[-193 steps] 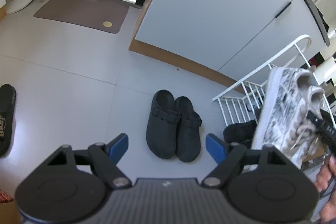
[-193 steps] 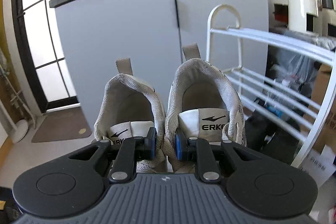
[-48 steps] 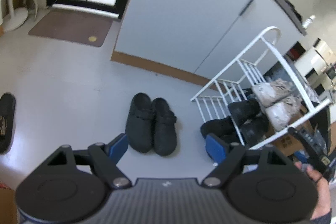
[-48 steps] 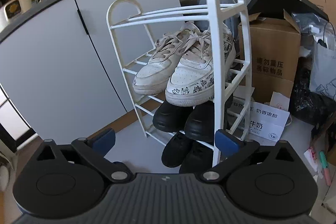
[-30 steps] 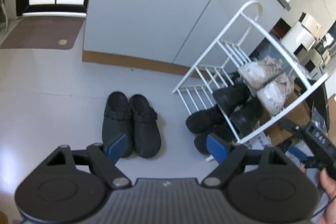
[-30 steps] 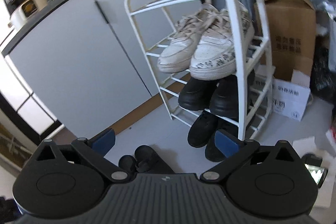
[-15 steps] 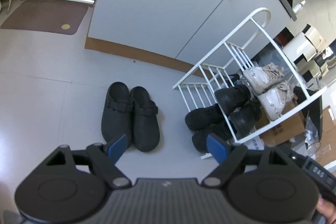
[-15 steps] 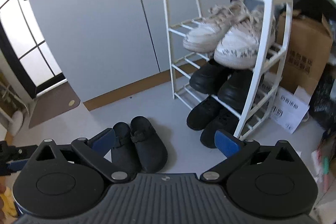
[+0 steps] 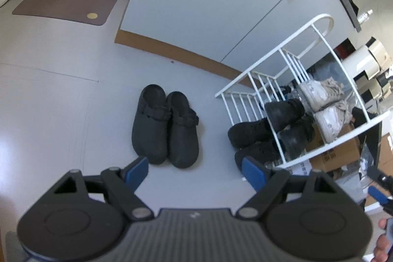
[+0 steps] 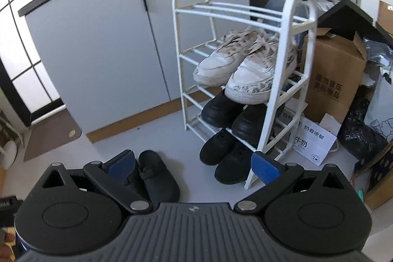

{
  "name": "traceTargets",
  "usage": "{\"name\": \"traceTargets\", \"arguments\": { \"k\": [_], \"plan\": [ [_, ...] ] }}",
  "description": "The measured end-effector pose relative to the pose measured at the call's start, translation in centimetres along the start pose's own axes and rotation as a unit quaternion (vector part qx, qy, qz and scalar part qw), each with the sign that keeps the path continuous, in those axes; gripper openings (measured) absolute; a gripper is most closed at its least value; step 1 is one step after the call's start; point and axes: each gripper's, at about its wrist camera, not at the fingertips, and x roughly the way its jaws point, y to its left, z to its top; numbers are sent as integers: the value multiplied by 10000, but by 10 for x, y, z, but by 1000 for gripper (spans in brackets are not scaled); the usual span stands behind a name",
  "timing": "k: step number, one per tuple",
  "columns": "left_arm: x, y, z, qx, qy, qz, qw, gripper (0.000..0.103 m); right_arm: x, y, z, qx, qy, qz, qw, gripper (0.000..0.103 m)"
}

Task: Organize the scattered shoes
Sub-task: 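Move the right tool over the black clogs on the floor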

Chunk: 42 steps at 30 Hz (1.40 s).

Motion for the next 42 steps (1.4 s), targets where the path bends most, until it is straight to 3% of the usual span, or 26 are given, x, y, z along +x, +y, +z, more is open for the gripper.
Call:
{"name": "traceTargets", "arguments": {
  "k": [4,8,12,14,17,21,29,32,42],
  "plan": [
    [4,-5,3,250,8,168,9995,86,14,11,-4,-214,133,100,9996,103],
    [3,-5,7,223,-19,352,9991,86,39,25,-10,-418,330,502,9973,103],
    [-1,-1,4,422,-343,458,9975,89,72,42,-16,-539,529,649,9950,103],
    [9,4,9,307,-42,690,9971,84,91,53,-17,-573,616,654,9943,103],
    [12,18,17,-56,-165,463,9988,88,117,73,-20,-611,694,671,9934,102],
    [26,37,27,-524,-75,645,9965,88,152,94,-25,-555,906,740,9916,102],
    [62,49,44,-309,24,1266,9915,87,193,129,-11,-733,1070,1006,9864,101],
    [72,52,50,-182,55,1470,9890,87,219,137,-11,-815,1262,989,9837,90],
    [92,38,53,-285,141,1292,9911,87,303,151,-21,-742,1711,1279,9741,90]
  ]
}}
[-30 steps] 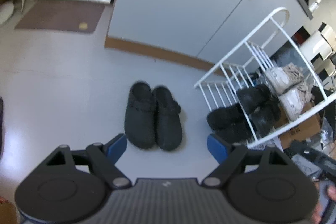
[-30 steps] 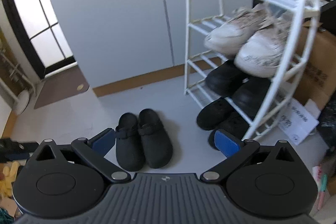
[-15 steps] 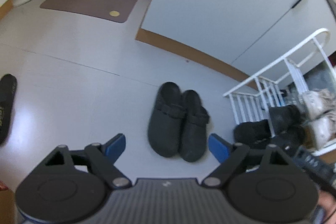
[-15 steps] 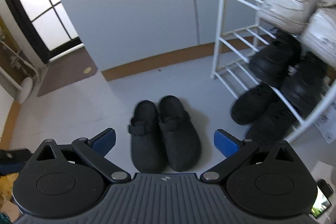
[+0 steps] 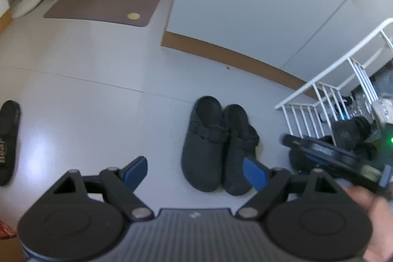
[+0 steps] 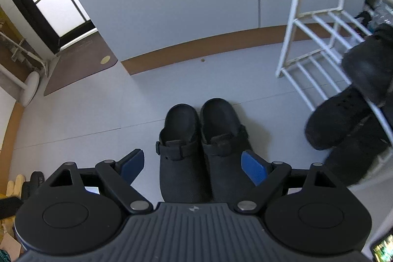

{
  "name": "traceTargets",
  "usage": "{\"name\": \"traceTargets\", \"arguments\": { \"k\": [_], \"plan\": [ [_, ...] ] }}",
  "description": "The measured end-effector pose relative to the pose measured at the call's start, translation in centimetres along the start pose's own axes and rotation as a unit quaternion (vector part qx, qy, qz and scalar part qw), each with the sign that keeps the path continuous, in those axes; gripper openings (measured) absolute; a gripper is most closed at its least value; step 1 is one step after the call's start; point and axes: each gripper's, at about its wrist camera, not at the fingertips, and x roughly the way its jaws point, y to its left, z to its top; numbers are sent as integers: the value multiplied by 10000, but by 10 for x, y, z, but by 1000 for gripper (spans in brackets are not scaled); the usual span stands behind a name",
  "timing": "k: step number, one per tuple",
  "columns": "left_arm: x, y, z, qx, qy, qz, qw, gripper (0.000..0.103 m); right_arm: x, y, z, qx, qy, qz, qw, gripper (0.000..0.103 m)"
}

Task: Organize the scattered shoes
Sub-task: 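Move the right tool over the black clogs on the floor, then lower the right tool into both black clogs' heels and close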

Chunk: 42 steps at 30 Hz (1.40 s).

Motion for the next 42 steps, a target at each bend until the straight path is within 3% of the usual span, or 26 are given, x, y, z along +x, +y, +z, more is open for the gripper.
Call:
{"name": "traceTargets", "arguments": {
  "k": [10,16,22,36,42],
  "plan": [
    [18,-2,-4,160,129,327,9993,87,68,-28,6,249,-89,325,9991,81],
    [16,-1,-4,139,168,289,9993,87,90,-28,22,-168,-149,730,9971,75],
    [8,-6,-2,149,117,154,9997,87,130,-39,28,-359,159,497,9980,65],
    [24,-5,1,4,307,107,9995,87,220,-26,34,-11,335,-293,9990,64],
    [30,-10,4,45,371,96,9993,87,240,-21,20,-364,604,-402,9967,64]
  ]
}}
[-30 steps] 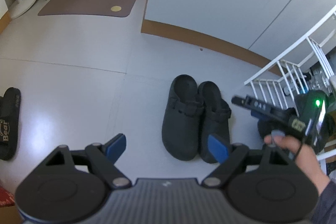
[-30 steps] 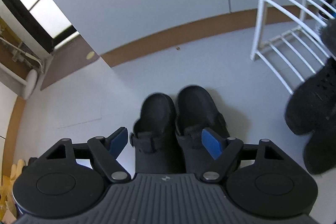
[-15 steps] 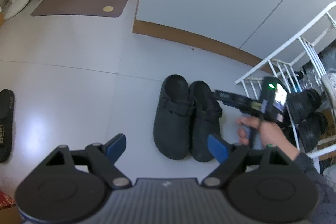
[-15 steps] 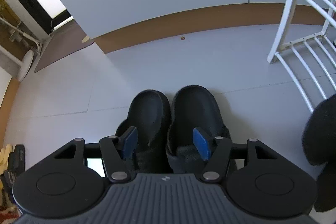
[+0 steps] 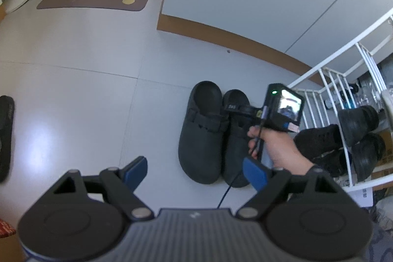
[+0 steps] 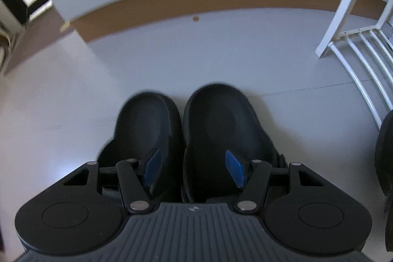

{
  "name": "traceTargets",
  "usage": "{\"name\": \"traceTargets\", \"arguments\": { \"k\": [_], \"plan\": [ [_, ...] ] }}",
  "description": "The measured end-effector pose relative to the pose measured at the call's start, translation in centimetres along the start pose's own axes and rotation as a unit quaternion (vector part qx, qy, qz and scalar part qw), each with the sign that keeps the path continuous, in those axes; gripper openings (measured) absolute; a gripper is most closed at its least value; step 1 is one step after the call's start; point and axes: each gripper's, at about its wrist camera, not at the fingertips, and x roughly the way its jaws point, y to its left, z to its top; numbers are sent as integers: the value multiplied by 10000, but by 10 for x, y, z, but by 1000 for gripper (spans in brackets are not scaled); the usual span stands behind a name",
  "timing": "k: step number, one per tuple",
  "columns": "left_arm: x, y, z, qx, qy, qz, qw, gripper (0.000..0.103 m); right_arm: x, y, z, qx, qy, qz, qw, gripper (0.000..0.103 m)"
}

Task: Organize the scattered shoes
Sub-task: 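Lower the right tool into both black clogs' heels and close, then lift the black clogs with the right tool toward the rack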

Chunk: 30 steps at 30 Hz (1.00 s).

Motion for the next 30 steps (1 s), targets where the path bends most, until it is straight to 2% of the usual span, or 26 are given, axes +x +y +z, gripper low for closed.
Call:
{"name": "traceTargets", "arguments": {
  "k": [3,5,7,10,17,26,29,30],
  "plan": [
    [-1,-5,1,39,-4,-42,10000,87,1,5,-3,-183,-5,-68,9998,60],
    [-1,-7,1,79,-8,-35,10000,87,2,6,0,-197,96,-47,9997,48],
    [-2,-6,2,79,-15,-27,10000,87,1,6,3,-305,260,171,9990,28],
    [-4,-2,3,30,-49,-20,10000,87,1,5,6,-428,503,294,9974,22],
    [-6,5,5,-5,-148,-40,9999,87,-1,-18,6,-120,1016,717,9922,18],
    [-6,5,5,16,-154,-92,9998,87,-11,-30,-5,-353,1678,606,9833,17],
    [-5,1,5,62,-155,-113,9998,87,-13,-36,-8,-217,1804,560,9818,23],
    [-4,0,6,72,-154,-120,9998,87,-14,-37,-8,-182,1828,549,9814,28]
  ]
}}
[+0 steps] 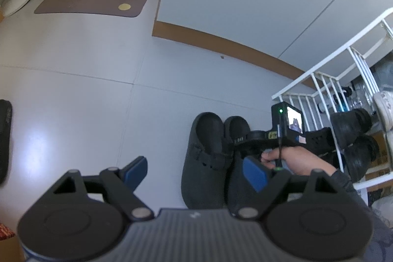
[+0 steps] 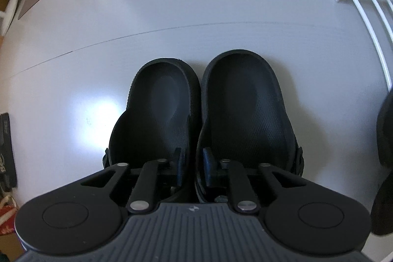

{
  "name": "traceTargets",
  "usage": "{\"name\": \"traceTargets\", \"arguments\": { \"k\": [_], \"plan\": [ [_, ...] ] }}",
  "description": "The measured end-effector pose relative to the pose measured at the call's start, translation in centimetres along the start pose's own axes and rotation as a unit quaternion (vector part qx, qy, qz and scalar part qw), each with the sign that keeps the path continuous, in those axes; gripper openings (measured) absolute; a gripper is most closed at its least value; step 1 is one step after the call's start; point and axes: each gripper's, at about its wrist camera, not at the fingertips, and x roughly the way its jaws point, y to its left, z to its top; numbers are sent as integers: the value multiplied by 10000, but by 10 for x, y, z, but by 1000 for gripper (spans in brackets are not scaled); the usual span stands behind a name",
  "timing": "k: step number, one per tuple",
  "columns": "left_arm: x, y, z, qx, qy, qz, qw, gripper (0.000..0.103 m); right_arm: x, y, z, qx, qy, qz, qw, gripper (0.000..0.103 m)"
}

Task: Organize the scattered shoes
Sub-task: 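Lift the black clogs with the right tool toward the rack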

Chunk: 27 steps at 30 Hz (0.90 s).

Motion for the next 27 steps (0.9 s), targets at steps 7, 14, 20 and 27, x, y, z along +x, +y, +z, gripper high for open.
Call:
{"name": "traceTargets", "arguments": {
  "k": [7,14,20,27],
  "plan": [
    [3,-2,2,-8,-34,25,10000,87,-5,16,-9,48,-158,-371,9992,28],
    [6,-4,0,2,1,43,10000,87,-3,25,-22,78,-336,-712,9969,34],
    [3,-3,0,1,-4,27,10000,87,9,30,-18,-336,-147,-901,9953,33],
    [-1,1,2,-35,-39,35,10000,87,13,29,-21,-467,-165,-945,9943,29]
  ]
}}
